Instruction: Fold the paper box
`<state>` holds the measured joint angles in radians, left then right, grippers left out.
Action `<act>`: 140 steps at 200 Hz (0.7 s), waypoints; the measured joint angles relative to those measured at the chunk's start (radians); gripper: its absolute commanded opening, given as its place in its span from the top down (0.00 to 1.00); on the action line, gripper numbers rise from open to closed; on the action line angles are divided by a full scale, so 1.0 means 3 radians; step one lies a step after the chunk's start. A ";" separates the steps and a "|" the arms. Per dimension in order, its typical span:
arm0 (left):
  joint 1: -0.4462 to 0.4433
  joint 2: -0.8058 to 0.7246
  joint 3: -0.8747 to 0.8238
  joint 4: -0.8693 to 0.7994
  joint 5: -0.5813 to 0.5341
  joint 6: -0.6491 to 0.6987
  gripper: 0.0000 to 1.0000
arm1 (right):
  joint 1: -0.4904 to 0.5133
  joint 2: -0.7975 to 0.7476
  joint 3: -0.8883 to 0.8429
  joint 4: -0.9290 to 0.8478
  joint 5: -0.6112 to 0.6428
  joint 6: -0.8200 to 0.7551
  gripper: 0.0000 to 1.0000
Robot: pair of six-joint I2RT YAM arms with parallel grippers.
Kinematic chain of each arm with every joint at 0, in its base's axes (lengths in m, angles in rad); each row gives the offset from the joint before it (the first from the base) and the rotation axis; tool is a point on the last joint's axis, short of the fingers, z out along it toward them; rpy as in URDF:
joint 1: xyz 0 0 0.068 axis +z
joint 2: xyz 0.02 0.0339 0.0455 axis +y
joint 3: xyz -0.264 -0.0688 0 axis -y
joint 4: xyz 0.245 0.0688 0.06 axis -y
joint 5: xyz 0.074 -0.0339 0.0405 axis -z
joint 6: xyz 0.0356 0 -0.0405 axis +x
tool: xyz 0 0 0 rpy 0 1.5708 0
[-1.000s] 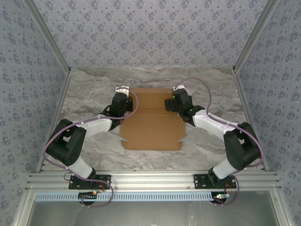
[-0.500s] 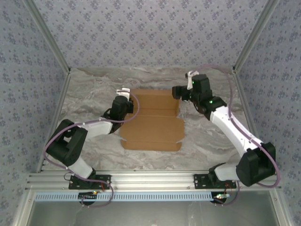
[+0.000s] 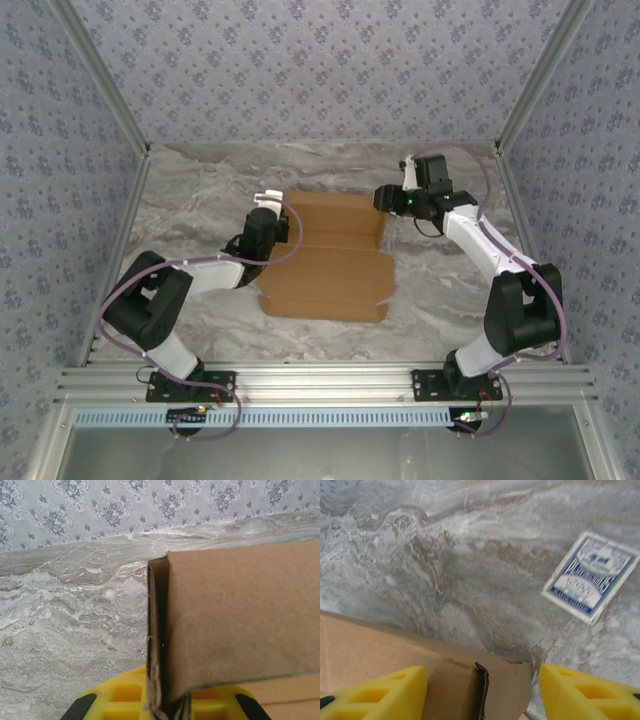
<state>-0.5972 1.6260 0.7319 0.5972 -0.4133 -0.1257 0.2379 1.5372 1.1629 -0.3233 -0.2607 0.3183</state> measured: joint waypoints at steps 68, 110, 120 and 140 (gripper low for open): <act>-0.0003 0.0081 -0.0038 0.0131 -0.0067 0.0005 0.98 | -0.0015 -0.0098 -0.0331 0.0491 -0.0182 0.0111 0.51; -0.0003 0.0092 -0.0067 0.0200 -0.0074 0.0006 0.99 | -0.0022 -0.0139 -0.0364 0.0501 -0.0191 0.0097 0.39; -0.0003 0.0092 -0.0067 0.0206 -0.0074 0.0006 1.00 | -0.0025 -0.0159 -0.0338 0.0427 -0.0169 0.0085 0.35; -0.0005 0.0092 -0.0067 0.0202 -0.0089 0.0005 1.00 | -0.0025 -0.0242 -0.0289 0.0261 -0.0136 0.0013 0.29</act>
<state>-0.5987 1.6535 0.7116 0.6579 -0.4400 -0.1242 0.2302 1.4647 1.0763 -0.2451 -0.3016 0.3222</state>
